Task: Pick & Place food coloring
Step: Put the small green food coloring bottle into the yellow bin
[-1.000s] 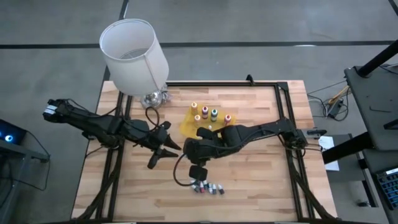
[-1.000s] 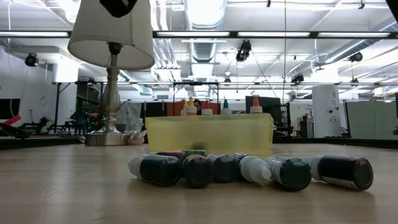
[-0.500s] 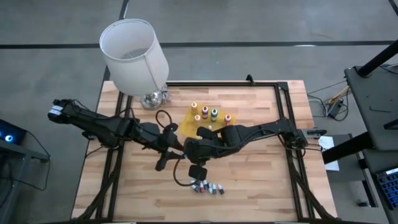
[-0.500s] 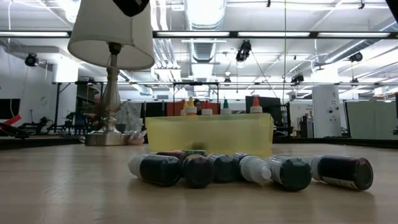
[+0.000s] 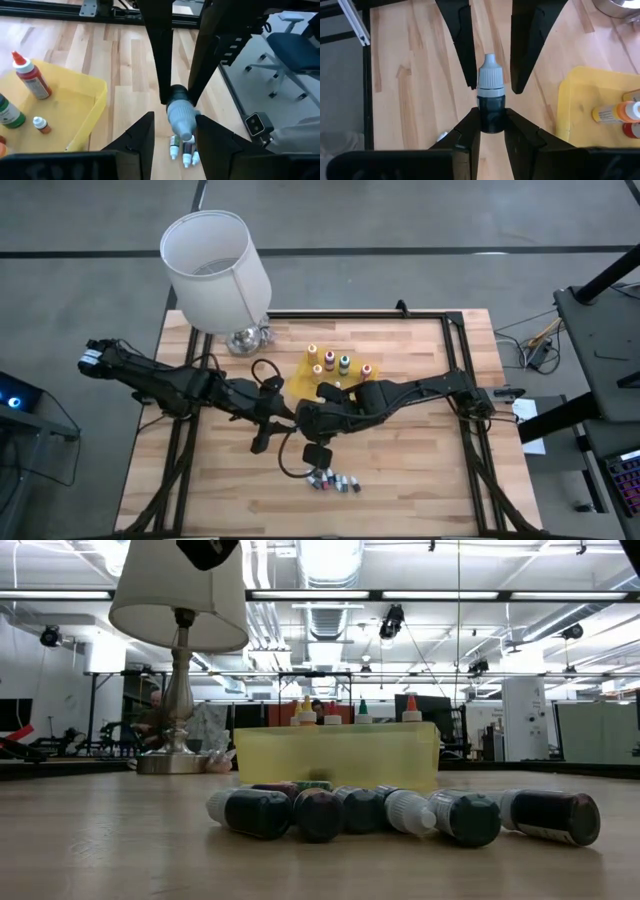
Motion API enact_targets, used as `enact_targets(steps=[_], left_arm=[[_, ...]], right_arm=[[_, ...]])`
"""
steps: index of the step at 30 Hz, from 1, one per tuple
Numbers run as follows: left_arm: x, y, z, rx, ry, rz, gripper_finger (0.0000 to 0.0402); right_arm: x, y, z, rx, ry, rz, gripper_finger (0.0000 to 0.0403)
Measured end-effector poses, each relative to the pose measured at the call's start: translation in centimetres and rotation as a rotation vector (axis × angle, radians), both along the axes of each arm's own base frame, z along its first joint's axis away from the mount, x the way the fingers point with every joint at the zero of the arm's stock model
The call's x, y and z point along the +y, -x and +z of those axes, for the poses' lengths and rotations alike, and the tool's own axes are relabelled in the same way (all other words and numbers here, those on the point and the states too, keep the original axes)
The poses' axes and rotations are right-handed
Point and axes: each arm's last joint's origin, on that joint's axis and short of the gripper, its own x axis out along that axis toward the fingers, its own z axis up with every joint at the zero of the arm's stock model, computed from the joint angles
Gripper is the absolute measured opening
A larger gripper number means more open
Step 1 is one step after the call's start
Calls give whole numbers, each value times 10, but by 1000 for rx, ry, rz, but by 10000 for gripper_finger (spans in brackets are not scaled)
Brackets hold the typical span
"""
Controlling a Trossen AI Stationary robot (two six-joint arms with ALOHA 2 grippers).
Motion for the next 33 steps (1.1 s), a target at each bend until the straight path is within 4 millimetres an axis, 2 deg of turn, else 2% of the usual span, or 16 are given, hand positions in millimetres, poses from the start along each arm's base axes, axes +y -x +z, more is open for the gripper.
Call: enact_targets(steps=[23, 33], left_arm=[[-2, 0, 3, -29, -4, -8, 107], [-2, 0, 3, -28, -1, -11, 52]], right_arm=[[0, 0, 0, 0, -11, -10, 65], [0, 0, 0, 1, -10, -11, 65]])
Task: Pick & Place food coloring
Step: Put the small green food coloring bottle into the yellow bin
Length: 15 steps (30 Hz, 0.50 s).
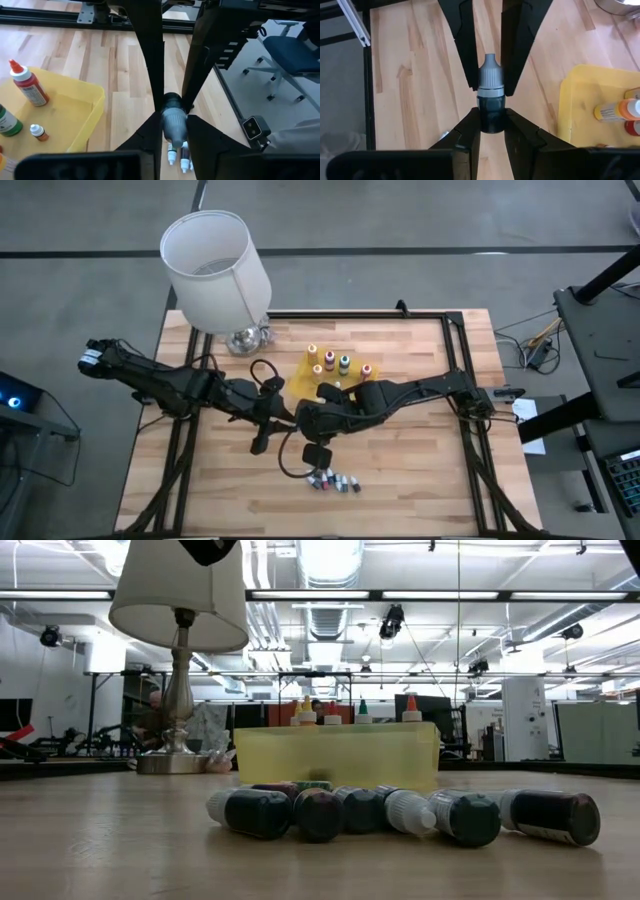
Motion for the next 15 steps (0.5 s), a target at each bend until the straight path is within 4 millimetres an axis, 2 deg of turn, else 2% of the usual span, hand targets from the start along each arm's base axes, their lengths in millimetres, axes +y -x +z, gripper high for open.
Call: enact_targets(steps=[9, 15], left_arm=[[0, 0, 0, 1, 0, -1, 33], [0, 0, 0, 0, -1, 1, 32]], right_arm=[[0, 0, 0, 1, -2, 1, 68], [0, 3, 6, -14, -13, 6, 120]])
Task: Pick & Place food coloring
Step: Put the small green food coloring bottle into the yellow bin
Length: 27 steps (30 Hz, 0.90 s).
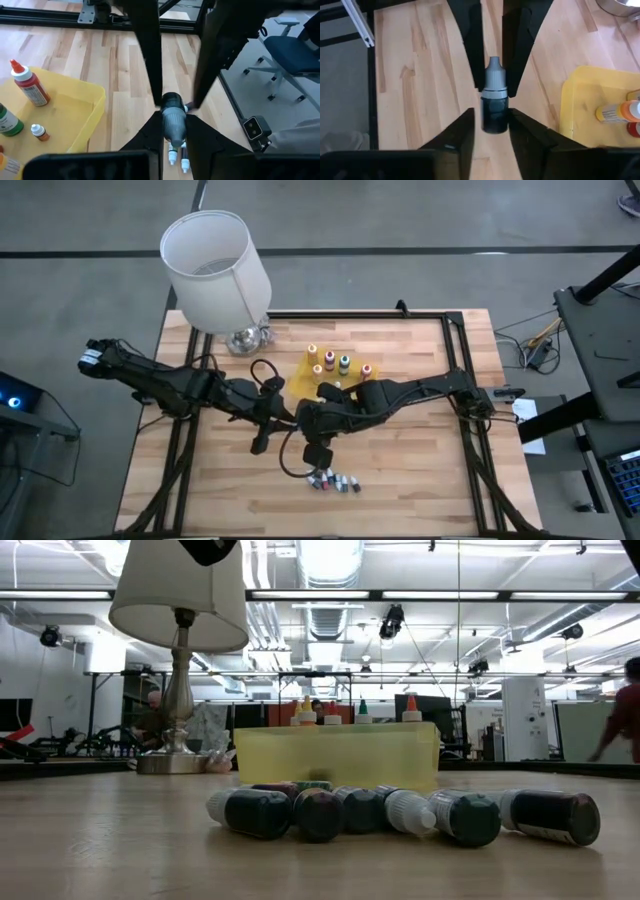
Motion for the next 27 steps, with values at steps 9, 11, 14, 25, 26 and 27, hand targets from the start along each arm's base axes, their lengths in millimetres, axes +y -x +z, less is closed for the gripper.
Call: enact_targets(steps=[9, 11, 14, 25, 26, 27], left_arm=[[6, -1, -1, 11, -3, 27, 31], [10, -1, -3, 37, -7, 46, 31], [18, -2, -7, 74, -5, 76, 31], [46, -38, -6, 240, -70, 112, 30], [49, -43, -6, 258, -79, 117, 30], [52, -48, -6, 277, -85, 124, 30]], right_arm=[[-12, 36, 53, -125, -58, -42, 213], [-16, 50, 70, -170, -70, -55, 222], [-25, 73, 95, -250, -82, -118, 227], [-50, 145, 156, -465, -43, -227, 227], [-51, 150, 159, -473, -37, -219, 226], [-52, 153, 161, -480, -29, -210, 225]])
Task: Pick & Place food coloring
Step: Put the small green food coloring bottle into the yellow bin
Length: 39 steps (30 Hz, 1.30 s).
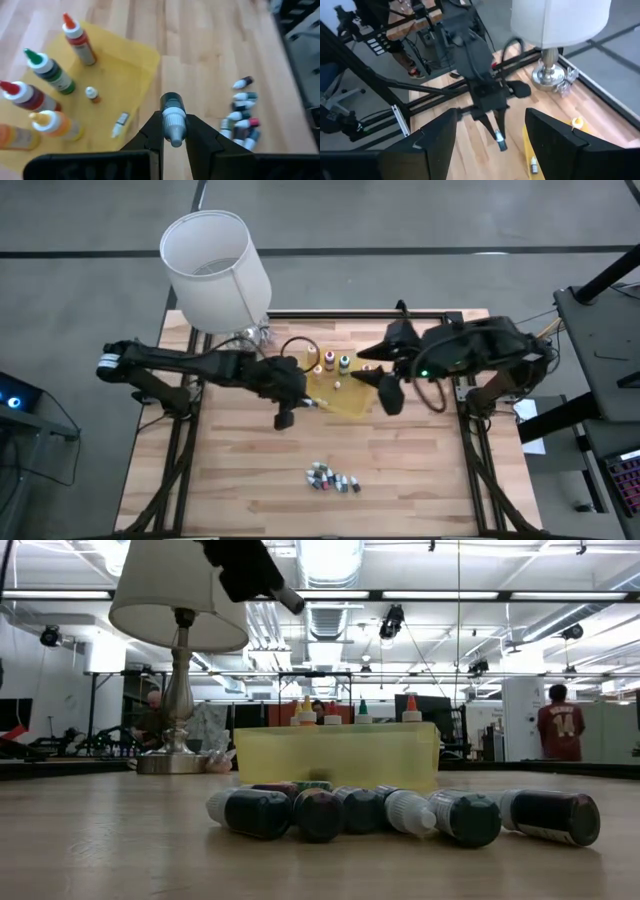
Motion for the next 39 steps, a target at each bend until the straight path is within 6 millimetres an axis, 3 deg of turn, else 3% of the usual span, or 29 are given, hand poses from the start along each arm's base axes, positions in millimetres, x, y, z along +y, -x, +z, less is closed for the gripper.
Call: enact_targets(steps=[8, 19, 31, 39], left_arm=[[27, -44, -3, 121, -52, 32, 30], [56, -100, -21, 279, -76, 58, 30], [72, -127, -80, 503, -84, 75, 30], [72, -130, -102, 587, -85, 54, 30]], right_arm=[[-9, 27, 3, 64, 61, -42, 223], [-14, 40, -7, 187, 65, -121, 219], [-14, 39, -7, 186, 46, -131, 219], [-14, 39, -7, 187, 46, -131, 219]])
